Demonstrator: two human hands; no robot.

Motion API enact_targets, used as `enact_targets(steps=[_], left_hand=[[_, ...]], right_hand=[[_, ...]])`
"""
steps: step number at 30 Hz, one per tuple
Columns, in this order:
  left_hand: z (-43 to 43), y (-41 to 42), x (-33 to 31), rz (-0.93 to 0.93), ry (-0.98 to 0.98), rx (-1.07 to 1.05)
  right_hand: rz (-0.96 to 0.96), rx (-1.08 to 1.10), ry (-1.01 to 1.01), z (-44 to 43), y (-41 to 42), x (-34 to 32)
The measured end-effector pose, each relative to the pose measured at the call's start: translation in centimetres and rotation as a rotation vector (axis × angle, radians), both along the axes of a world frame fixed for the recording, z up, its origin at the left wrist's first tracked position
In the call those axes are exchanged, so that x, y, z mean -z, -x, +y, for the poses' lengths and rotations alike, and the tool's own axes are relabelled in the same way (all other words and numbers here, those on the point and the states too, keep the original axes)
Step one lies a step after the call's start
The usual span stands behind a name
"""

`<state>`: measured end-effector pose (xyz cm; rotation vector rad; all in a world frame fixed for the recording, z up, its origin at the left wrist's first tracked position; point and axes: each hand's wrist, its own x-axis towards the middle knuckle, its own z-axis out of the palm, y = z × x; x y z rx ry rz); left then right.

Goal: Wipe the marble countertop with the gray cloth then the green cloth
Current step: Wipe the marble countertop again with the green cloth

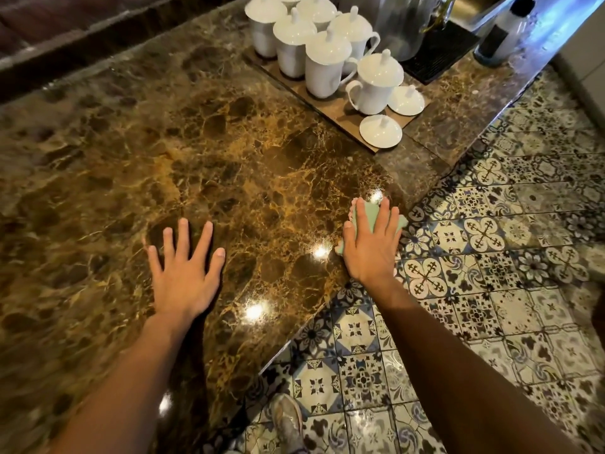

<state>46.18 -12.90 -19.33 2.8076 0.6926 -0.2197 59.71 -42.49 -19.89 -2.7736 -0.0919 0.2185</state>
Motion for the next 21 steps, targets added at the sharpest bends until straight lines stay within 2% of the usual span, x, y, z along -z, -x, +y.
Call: enact_targets(steps=[8, 17, 21], left_hand=[[-1.8, 6.1, -1.6, -0.051, 0.091, 0.087], [-2.6, 15.7, -3.6, -0.106, 0.212, -0.017], [-1.8, 21.0, -4.4, -0.190, 0.218, -0.101]], right_hand=[[0.036, 0.040, -0.056, 3.0, 5.0, -0.1], [0.108, 0.058, -0.129, 9.1, 15.2, -0.7], [0.187, 0.044, -0.170, 12.5, 21.5, -1.1]])
